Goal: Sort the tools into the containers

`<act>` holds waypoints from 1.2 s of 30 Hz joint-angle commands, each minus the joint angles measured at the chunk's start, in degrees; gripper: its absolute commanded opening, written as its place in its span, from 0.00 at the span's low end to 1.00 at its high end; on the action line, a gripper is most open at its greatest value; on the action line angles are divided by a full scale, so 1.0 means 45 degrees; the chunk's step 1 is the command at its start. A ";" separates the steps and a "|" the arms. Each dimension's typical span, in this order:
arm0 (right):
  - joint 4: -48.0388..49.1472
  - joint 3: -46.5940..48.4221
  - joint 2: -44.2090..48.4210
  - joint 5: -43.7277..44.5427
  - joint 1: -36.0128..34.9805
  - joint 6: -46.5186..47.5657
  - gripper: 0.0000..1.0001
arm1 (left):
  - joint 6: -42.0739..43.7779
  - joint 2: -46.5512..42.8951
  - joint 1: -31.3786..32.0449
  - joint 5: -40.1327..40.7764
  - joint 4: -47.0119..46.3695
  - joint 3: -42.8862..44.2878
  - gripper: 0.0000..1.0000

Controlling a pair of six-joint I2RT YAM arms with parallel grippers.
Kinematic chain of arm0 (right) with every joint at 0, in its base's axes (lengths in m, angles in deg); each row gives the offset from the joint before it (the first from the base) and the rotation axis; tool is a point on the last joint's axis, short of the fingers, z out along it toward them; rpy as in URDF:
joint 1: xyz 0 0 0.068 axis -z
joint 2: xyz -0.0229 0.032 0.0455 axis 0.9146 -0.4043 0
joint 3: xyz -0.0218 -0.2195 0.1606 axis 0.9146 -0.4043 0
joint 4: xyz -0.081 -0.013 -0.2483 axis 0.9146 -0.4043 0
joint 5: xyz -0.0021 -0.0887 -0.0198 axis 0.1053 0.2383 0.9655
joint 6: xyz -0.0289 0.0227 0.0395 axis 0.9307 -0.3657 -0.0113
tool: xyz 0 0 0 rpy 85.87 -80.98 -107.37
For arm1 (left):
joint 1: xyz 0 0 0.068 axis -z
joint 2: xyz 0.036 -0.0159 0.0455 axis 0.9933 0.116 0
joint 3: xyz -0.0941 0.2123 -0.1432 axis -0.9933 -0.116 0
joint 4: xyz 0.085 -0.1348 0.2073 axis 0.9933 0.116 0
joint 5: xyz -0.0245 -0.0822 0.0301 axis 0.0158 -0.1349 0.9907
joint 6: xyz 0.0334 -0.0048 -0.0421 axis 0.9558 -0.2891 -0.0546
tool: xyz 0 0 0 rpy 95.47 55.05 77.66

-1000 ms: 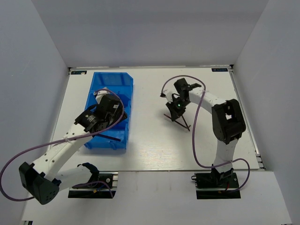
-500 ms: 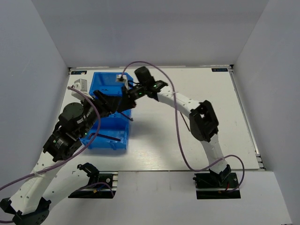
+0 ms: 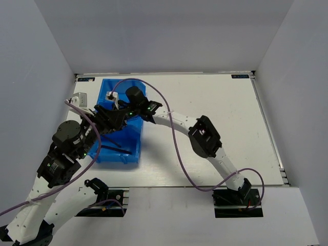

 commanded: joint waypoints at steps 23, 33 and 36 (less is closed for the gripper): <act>-0.8231 -1.1028 0.8022 1.0904 0.6436 0.6443 0.50 | -0.1226 0.3404 0.0010 -0.3556 -0.2929 -0.2106 0.77; -0.8624 -1.0071 0.5893 1.1178 0.7120 0.6776 0.50 | -0.1226 0.3014 0.0010 -0.3421 -0.2694 -0.2340 0.78; -0.8936 -0.9778 0.5423 1.0163 0.7334 0.6639 0.44 | -0.1343 0.3014 0.0010 -0.3420 -0.2694 -0.2340 0.78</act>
